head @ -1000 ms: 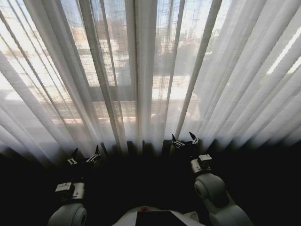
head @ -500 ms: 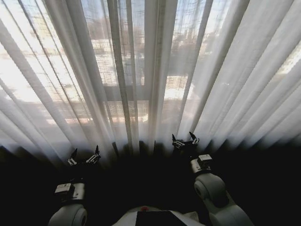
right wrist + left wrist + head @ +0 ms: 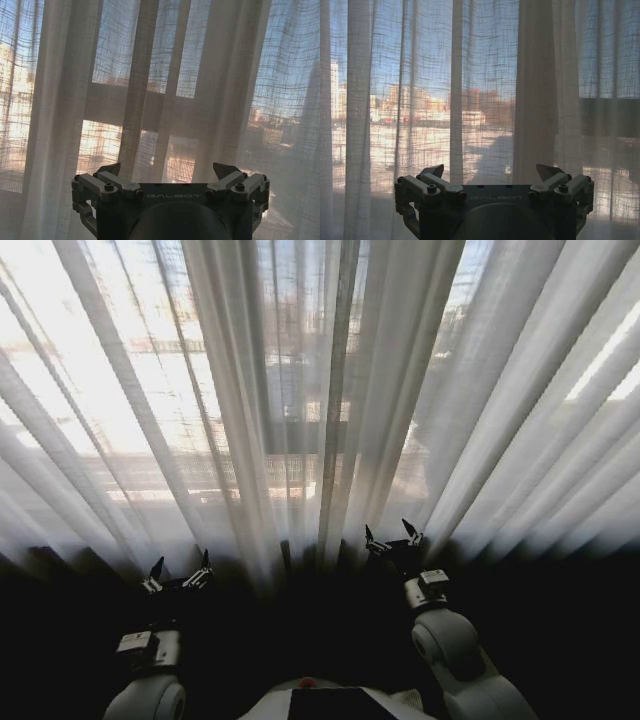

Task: Open the curtains by pulling them apart, changing their state from closed to fully open.

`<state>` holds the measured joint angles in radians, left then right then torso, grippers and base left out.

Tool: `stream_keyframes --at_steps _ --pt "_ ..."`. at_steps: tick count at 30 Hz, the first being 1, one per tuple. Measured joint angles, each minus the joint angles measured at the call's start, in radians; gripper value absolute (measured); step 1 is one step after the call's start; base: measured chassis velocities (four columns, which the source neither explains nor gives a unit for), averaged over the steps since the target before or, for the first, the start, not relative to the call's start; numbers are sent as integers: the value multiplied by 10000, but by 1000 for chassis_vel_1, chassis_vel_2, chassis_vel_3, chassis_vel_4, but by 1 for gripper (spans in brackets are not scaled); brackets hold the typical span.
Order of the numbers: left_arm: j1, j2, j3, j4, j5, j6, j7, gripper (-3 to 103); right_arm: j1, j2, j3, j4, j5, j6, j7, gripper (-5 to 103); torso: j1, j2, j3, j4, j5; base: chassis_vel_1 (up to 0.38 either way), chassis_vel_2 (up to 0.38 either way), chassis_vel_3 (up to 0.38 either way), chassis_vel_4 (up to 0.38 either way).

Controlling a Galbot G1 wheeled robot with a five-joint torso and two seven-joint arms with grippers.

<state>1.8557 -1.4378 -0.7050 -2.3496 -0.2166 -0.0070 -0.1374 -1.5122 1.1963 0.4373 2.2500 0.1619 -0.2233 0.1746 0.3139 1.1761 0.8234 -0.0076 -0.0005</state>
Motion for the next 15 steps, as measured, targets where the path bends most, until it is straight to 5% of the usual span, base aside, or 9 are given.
stream_keyframes --at_steps 15 --pt "15 -43 -12 4 75 -25 3 100 74 49 -197 -210 -36 52 -42 100 -2 1 0 0 4 -69 36 73 -44"
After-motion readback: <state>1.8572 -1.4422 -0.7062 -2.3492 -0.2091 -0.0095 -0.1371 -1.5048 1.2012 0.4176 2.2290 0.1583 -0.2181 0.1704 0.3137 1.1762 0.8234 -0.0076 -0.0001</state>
